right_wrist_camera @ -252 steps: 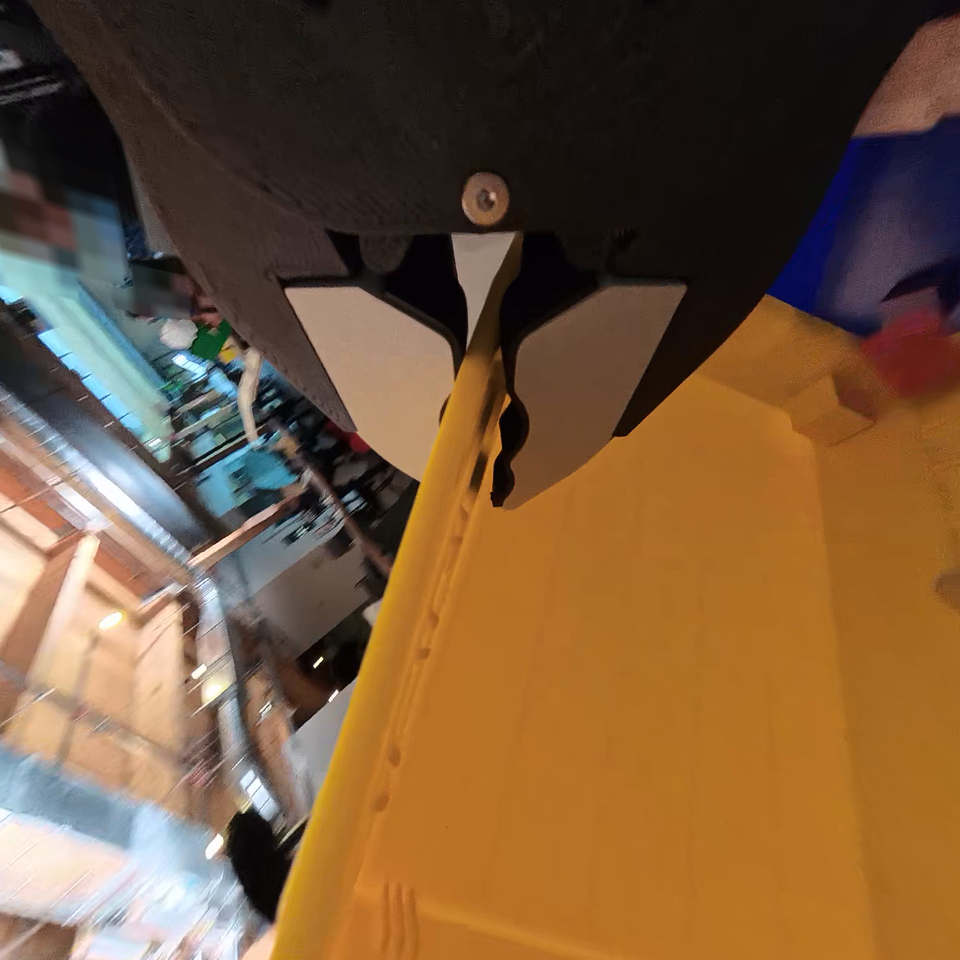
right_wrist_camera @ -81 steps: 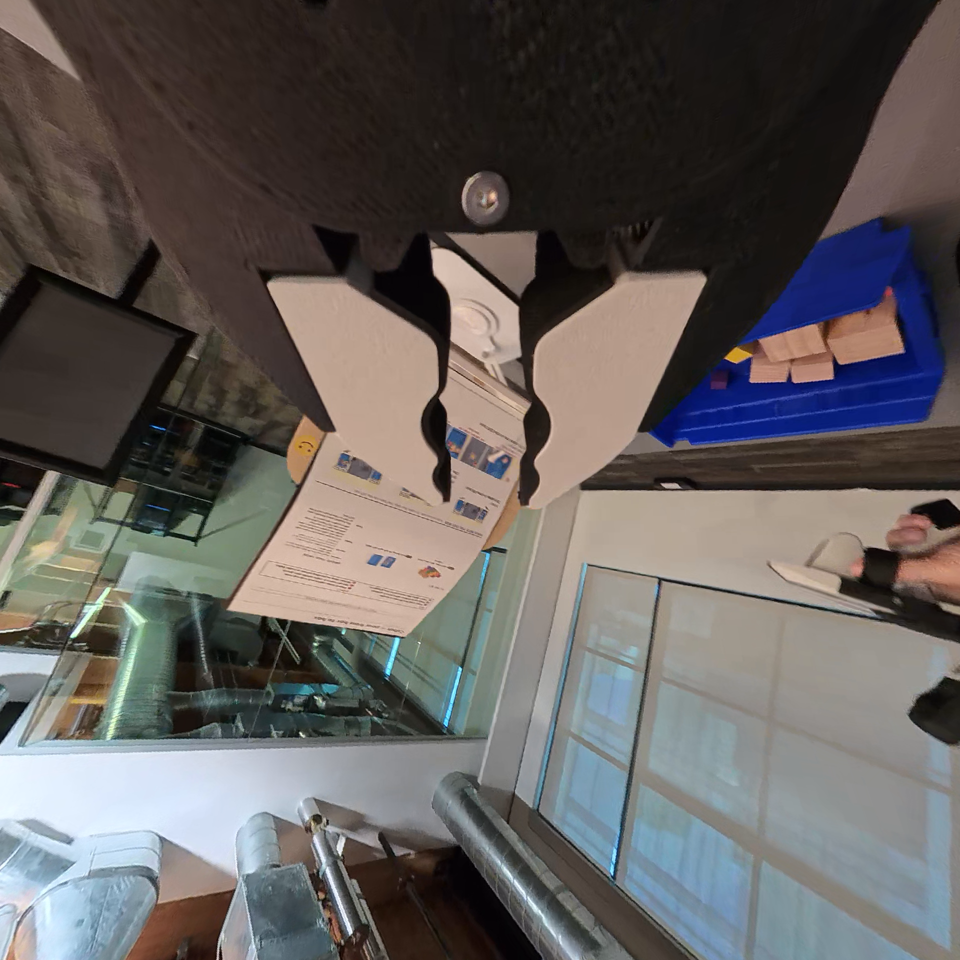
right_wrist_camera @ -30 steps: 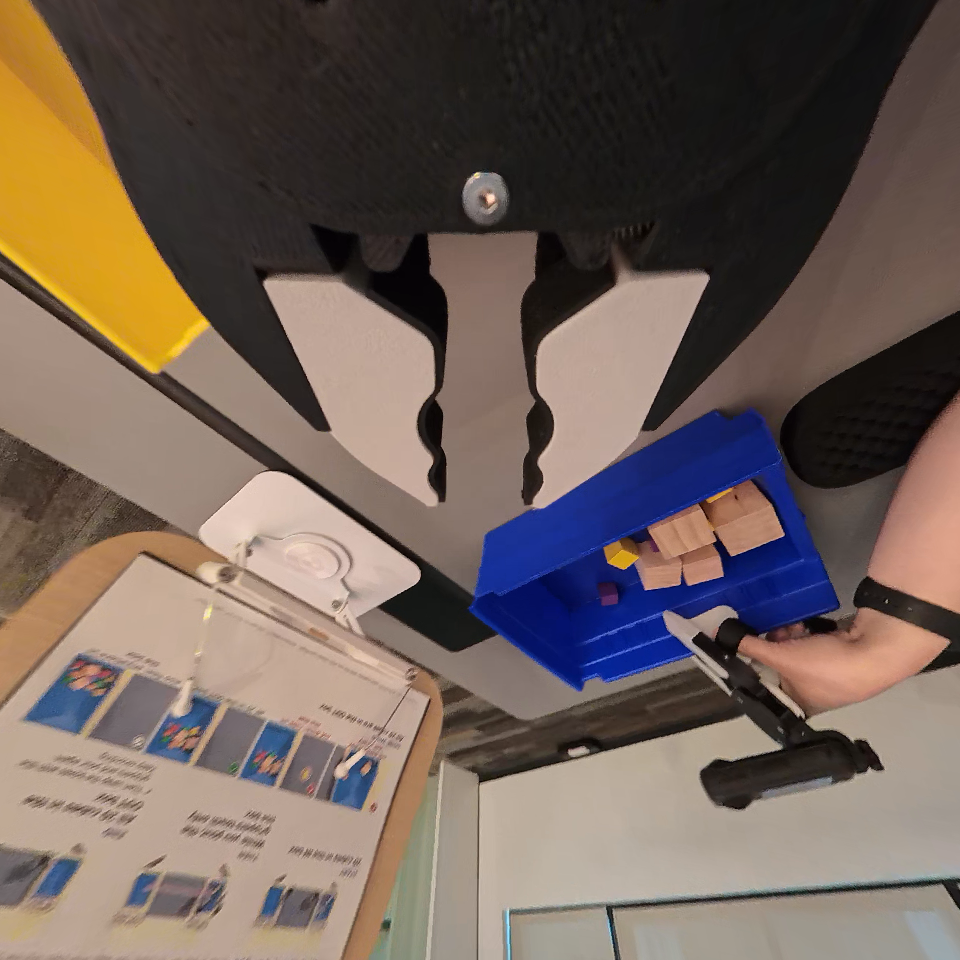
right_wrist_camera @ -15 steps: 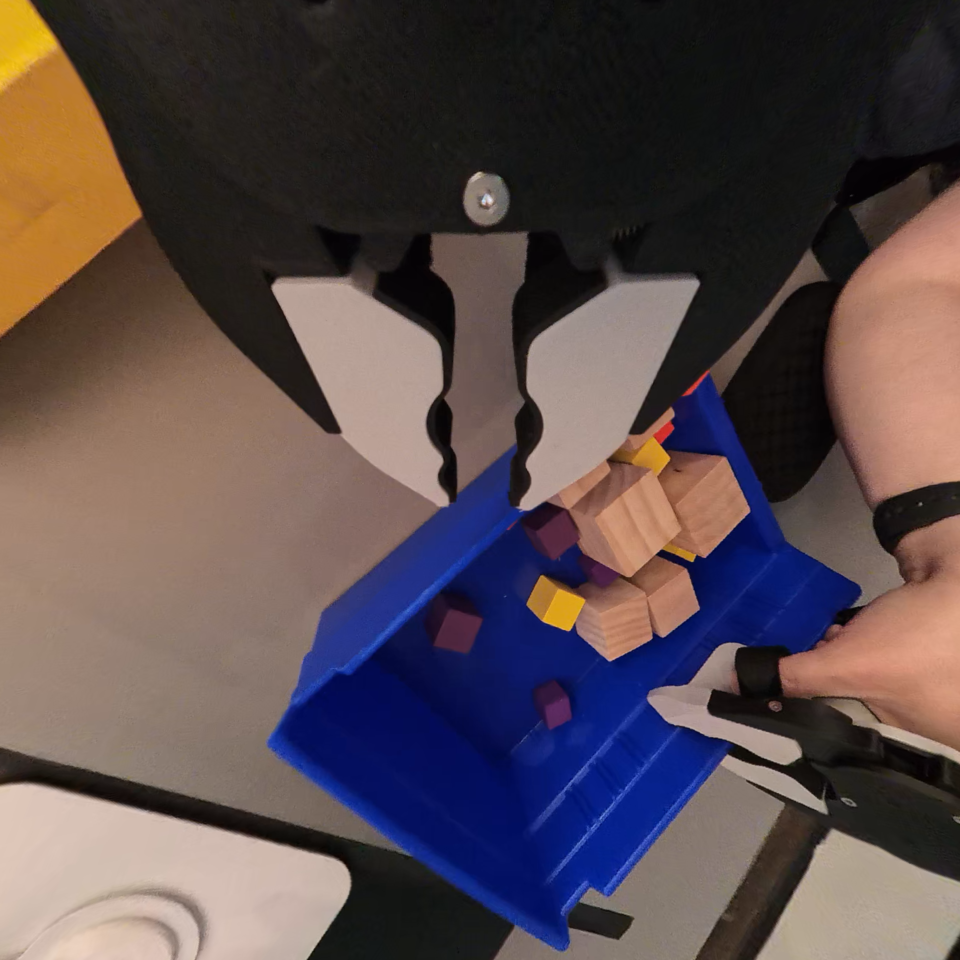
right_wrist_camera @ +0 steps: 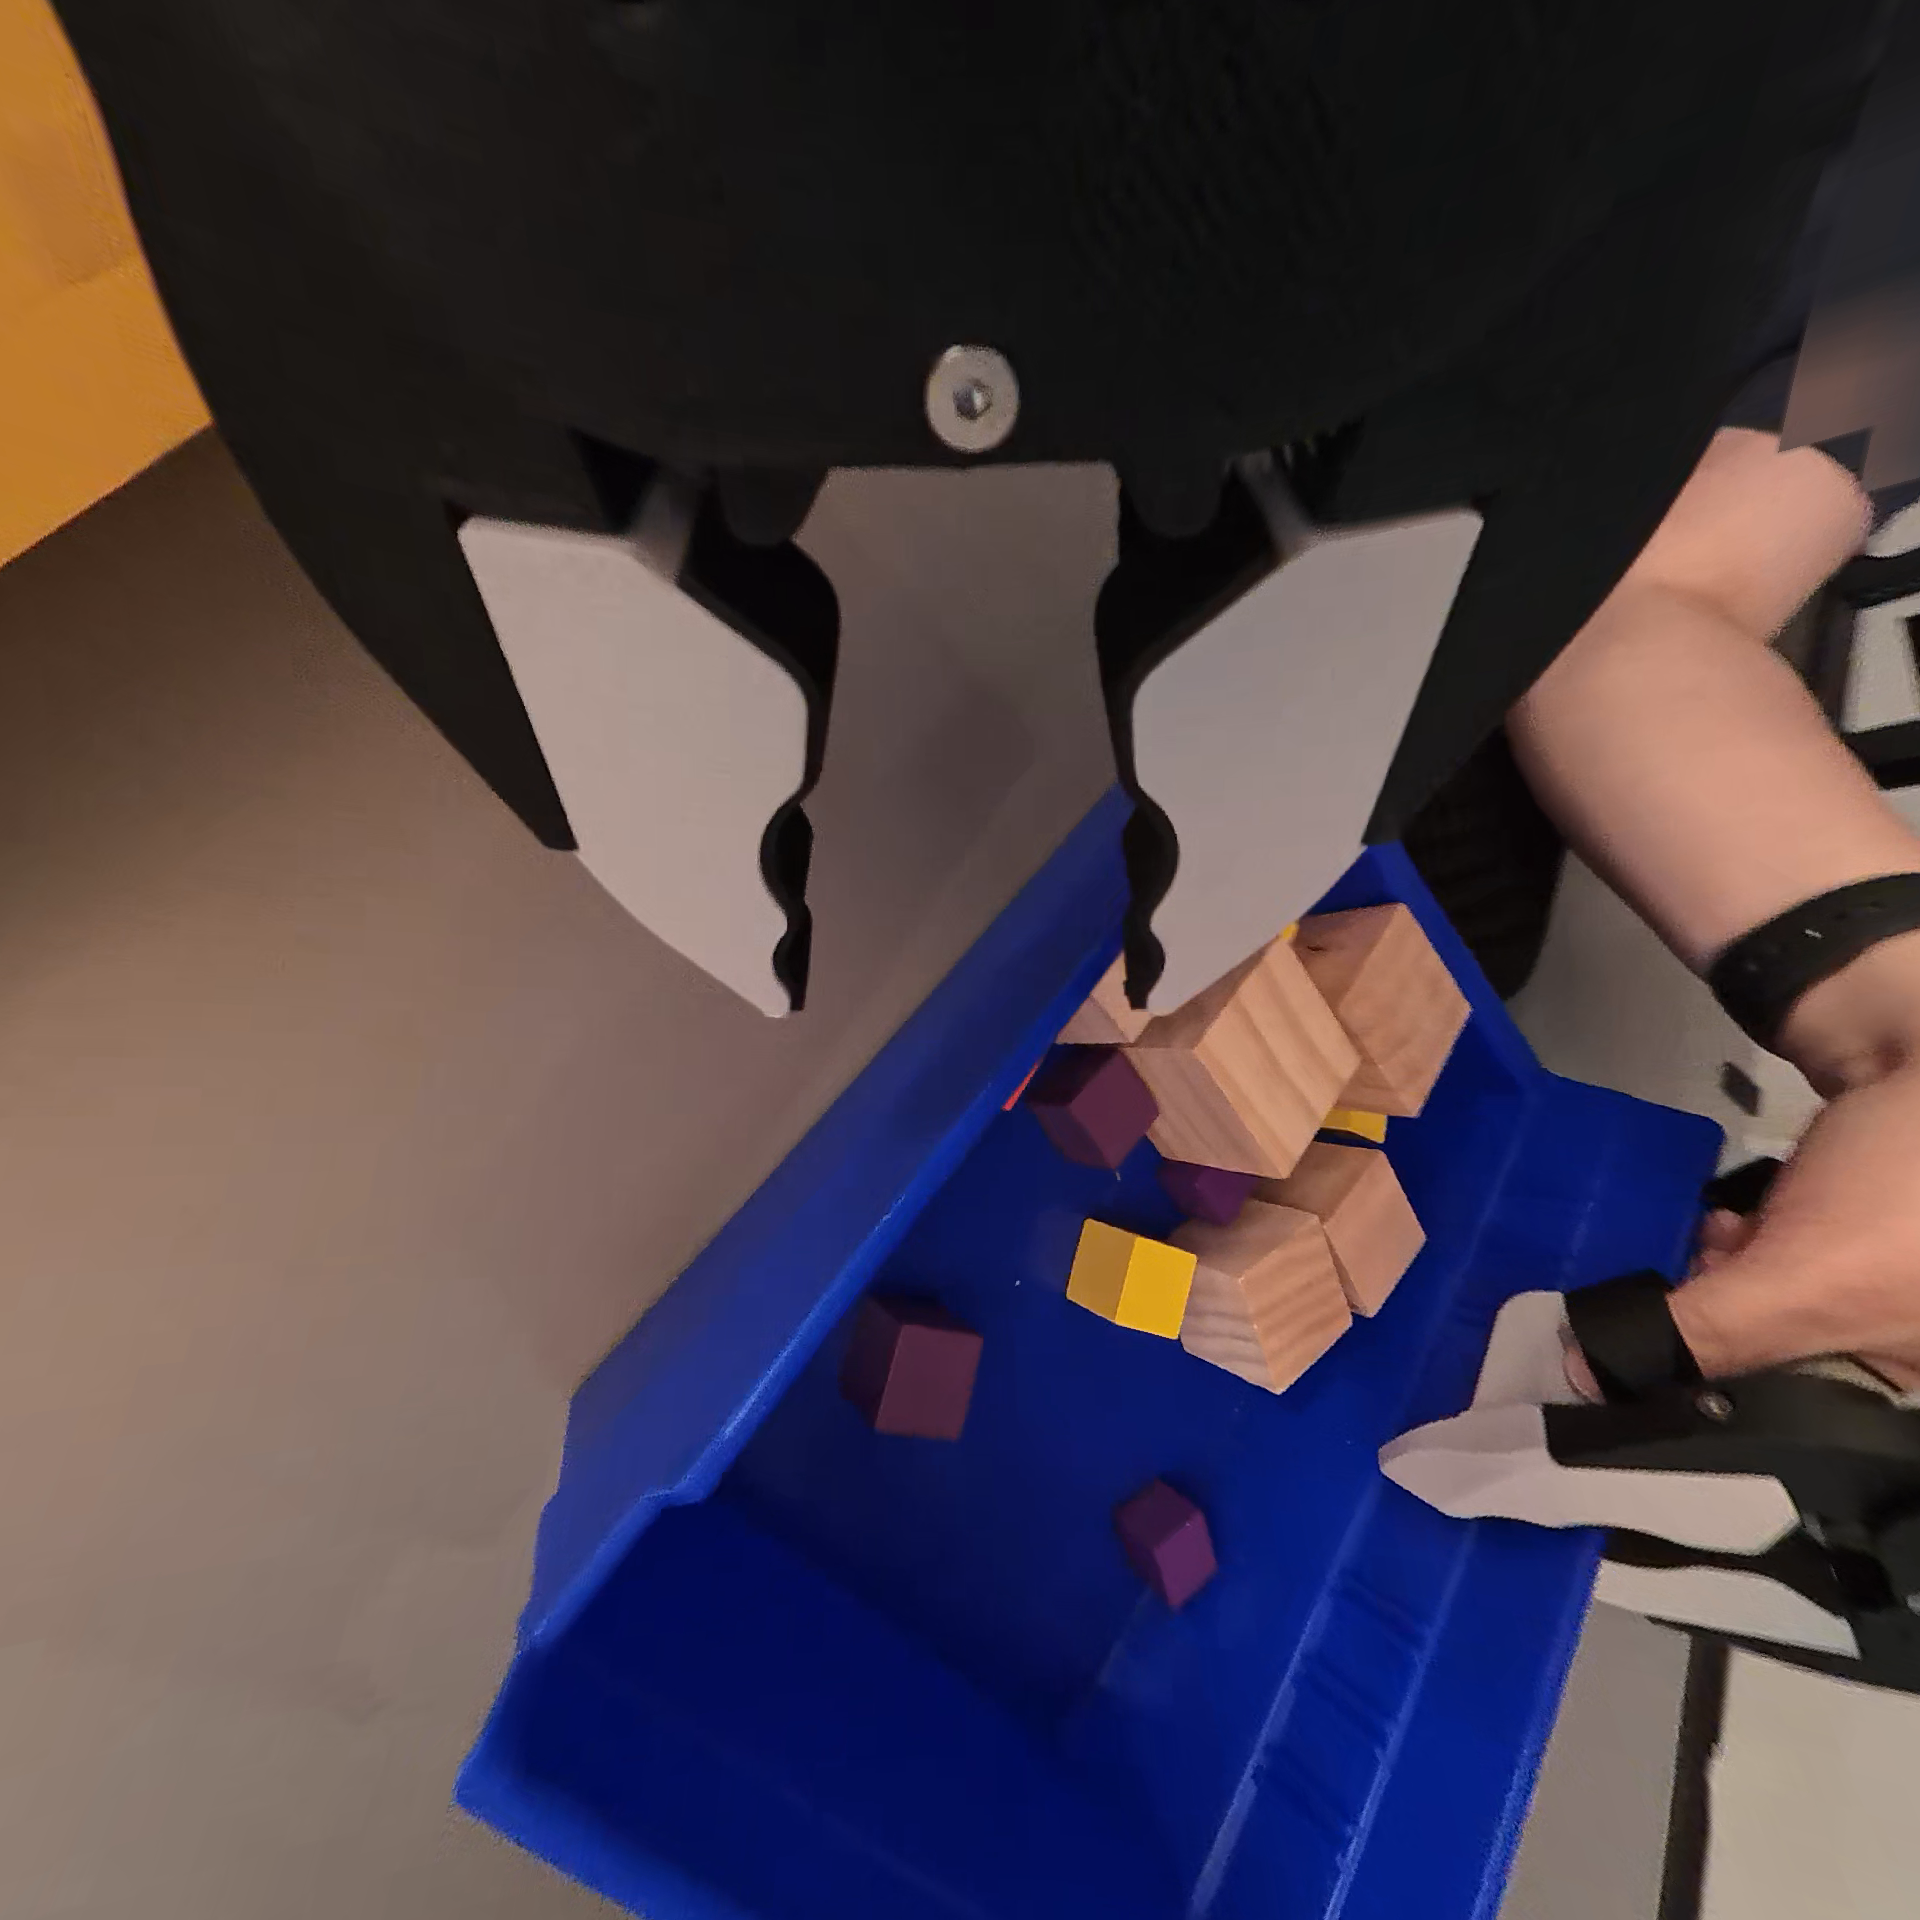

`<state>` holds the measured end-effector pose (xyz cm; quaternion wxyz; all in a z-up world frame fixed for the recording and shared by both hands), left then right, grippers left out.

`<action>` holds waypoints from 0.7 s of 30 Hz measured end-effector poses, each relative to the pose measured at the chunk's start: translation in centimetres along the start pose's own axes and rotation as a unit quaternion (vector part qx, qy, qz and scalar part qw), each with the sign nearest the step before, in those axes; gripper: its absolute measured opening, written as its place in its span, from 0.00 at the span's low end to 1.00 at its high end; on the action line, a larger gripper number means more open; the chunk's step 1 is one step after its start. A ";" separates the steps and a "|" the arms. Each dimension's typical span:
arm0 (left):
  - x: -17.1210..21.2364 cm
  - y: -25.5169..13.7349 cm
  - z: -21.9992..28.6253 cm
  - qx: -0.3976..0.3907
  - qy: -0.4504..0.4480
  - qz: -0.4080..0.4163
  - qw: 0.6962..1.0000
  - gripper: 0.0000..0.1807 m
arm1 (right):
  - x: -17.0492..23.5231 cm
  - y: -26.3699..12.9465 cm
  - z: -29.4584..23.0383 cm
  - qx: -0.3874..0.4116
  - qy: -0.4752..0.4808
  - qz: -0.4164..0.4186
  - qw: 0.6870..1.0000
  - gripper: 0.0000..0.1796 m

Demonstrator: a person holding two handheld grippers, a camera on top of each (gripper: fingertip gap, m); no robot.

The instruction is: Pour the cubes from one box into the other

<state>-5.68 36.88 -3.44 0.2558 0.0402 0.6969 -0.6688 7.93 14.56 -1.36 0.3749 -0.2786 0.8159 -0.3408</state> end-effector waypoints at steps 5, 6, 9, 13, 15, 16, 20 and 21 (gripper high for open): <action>-0.2 0.1 0.8 0.004 0.010 -0.001 1.000 0.03 | -0.2 0.2 -0.6 -0.020 0.080 -0.004 0.997 0.33; -0.3 0.2 1.0 0.005 0.012 -0.001 1.000 0.03 | -0.2 0.5 -0.6 -0.010 0.085 -0.008 0.996 0.32; -0.4 0.2 1.7 0.008 0.019 -0.002 1.000 0.03 | 0.2 1.2 -0.3 0.031 0.096 -0.028 0.995 0.30; -0.5 0.3 2.7 0.013 0.023 -0.005 1.000 0.03 | 0.8 2.0 0.2 0.062 0.110 -0.049 0.991 0.22; -0.5 0.3 3.2 0.009 0.022 -0.013 1.000 0.03 | 1.2 2.3 0.3 0.073 0.115 -0.060 0.989 0.24; -0.5 0.2 3.5 0.006 0.024 -0.018 1.000 0.03 | 1.3 2.3 0.4 0.079 0.113 -0.065 0.988 0.24; -0.2 0.2 4.6 0.015 0.026 -0.038 0.999 0.03 | 1.3 2.1 1.3 0.114 0.103 -0.086 0.984 0.20; -0.1 0.2 4.9 0.019 0.028 -0.044 0.998 0.03 | 1.2 1.9 1.6 0.124 0.103 -0.090 0.983 0.19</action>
Point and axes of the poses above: each gripper's, where its closed fingertips meet, y out along the fingers, x out of its underside, z = x × y across the jaws, the point moved 7 cm from there along -y, back along the fingers
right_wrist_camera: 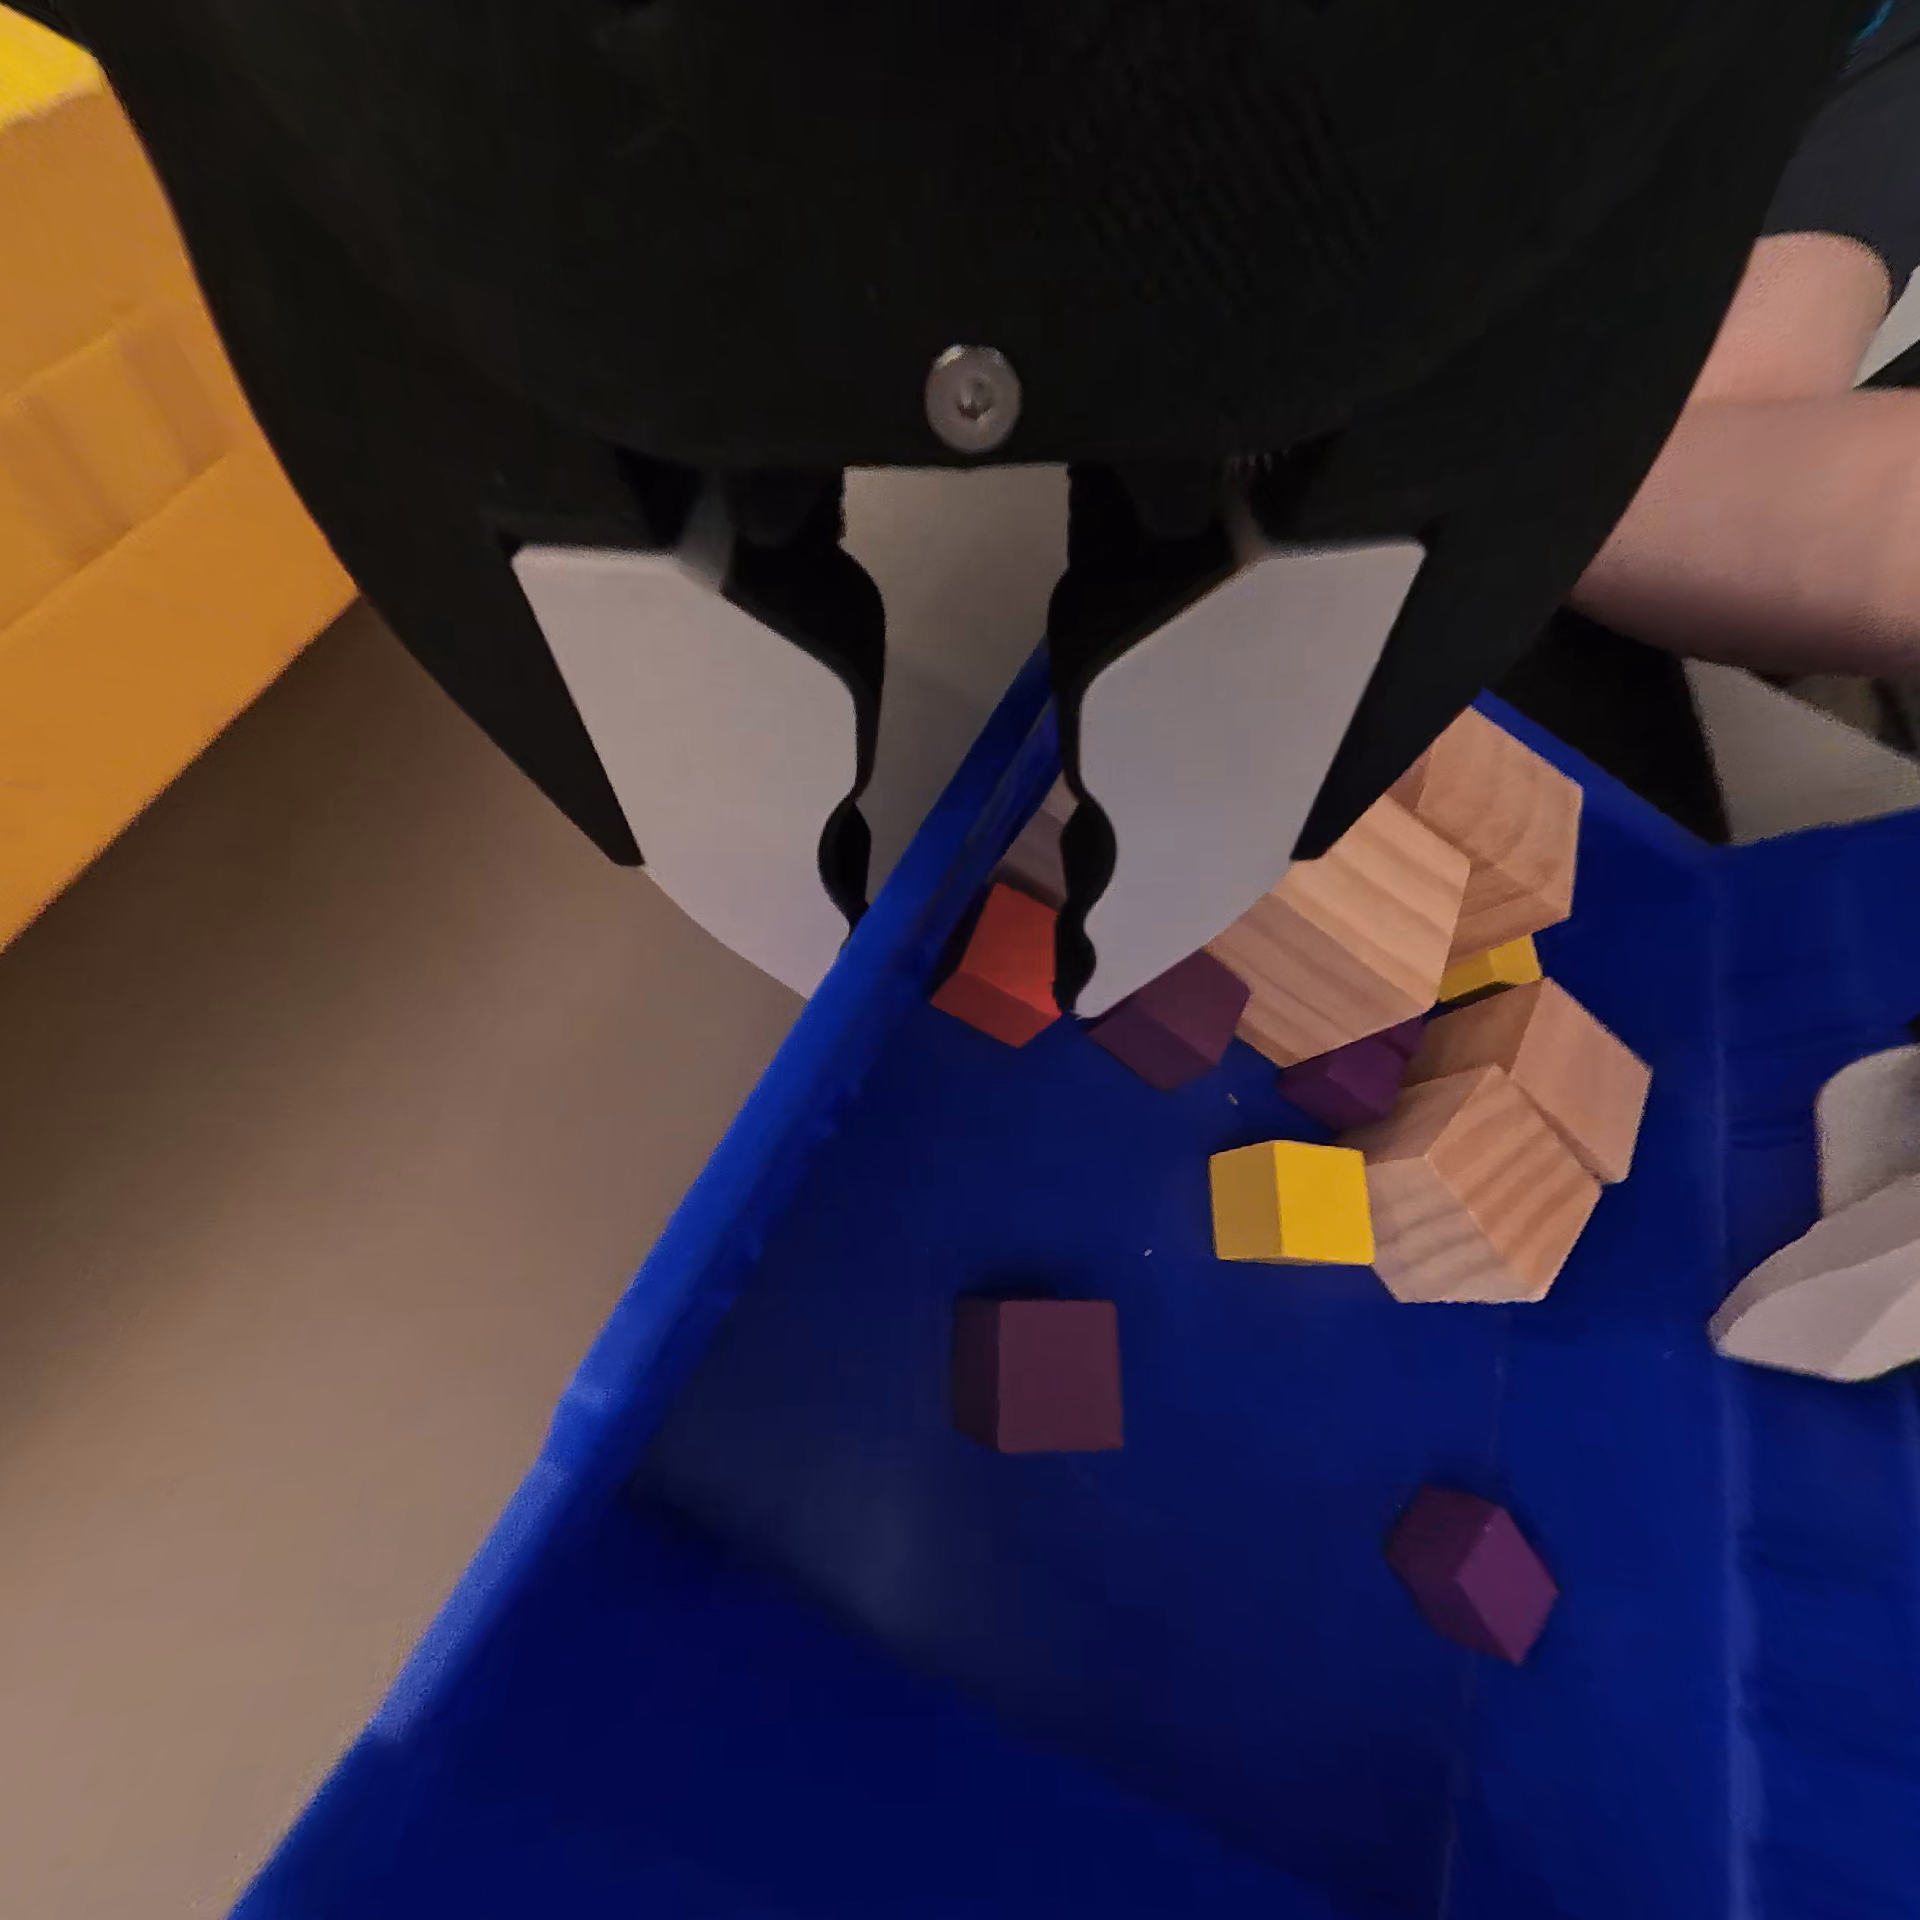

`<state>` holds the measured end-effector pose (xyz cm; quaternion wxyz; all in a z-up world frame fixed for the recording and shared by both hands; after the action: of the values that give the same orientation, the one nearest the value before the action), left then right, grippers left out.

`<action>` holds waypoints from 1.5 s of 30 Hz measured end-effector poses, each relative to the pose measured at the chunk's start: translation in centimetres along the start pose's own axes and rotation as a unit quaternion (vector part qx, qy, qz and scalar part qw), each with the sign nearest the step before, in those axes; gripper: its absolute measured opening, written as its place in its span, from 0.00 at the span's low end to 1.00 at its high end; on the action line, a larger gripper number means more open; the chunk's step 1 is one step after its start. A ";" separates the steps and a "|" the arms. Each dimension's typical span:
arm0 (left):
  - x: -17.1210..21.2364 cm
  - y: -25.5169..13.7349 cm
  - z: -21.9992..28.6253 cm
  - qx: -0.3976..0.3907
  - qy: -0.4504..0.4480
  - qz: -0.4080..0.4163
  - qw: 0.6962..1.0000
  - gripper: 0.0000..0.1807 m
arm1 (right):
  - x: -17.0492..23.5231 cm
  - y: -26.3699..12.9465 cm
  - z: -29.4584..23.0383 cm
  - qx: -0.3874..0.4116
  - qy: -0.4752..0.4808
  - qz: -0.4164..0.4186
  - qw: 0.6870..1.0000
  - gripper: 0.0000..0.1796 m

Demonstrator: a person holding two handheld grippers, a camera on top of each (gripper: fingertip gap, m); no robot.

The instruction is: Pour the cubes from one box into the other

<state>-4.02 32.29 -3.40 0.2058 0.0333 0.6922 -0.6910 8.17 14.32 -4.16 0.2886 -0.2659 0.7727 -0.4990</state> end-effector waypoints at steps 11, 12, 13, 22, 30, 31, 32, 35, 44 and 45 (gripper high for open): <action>0.0 0.6 2.6 0.029 0.009 -0.039 0.999 0.08 | -2.3 0.7 3.2 0.050 -0.045 -0.070 0.995 0.09; 0.1 0.7 2.5 0.039 0.001 -0.041 0.998 0.08 | -2.4 0.8 3.2 0.051 -0.050 -0.079 0.994 0.09; 0.1 0.7 2.4 0.047 -0.003 -0.042 0.998 0.08 | -2.5 0.9 3.2 0.052 -0.052 -0.088 0.993 0.10; -0.1 0.8 2.5 0.027 -0.020 -0.051 0.998 0.05 | -2.8 1.7 3.1 0.047 -0.014 -0.128 0.990 0.10; -1.3 1.2 2.6 0.016 -0.009 -0.094 0.995 0.04 | -2.8 2.3 3.8 0.085 -0.006 -0.140 0.986 0.04; -1.3 1.2 2.6 0.024 -0.007 -0.102 0.995 0.04 | -2.8 2.3 3.9 0.084 -0.003 -0.140 0.987 0.03; -1.4 1.3 2.5 0.030 -0.010 -0.105 0.994 0.04 | -2.7 2.3 4.0 0.085 -0.003 -0.139 0.987 0.03; -1.5 1.3 2.6 0.030 -0.012 -0.109 0.994 0.04 | -2.7 2.1 4.1 0.077 0.005 -0.137 0.987 0.03; -3.3 -2.2 5.5 0.042 -0.011 -0.126 0.991 0.04 | -3.5 -3.7 4.7 0.100 -0.013 -0.144 0.984 0.03; -4.1 -3.3 6.1 0.039 -0.007 -0.125 0.991 0.04 | -3.8 -5.1 4.8 0.099 -0.015 -0.144 0.985 0.03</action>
<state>0.08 27.20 1.35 0.1211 -0.0505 0.6617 -0.7382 14.82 12.15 -0.41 0.2499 -0.3520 0.6688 -0.6052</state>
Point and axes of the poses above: each gripper's, where its closed fingertips meet, y out along the fingers, x out of its underside, z = x × y across the jaws, the point moved 7 cm from there along -y, back along the fingers
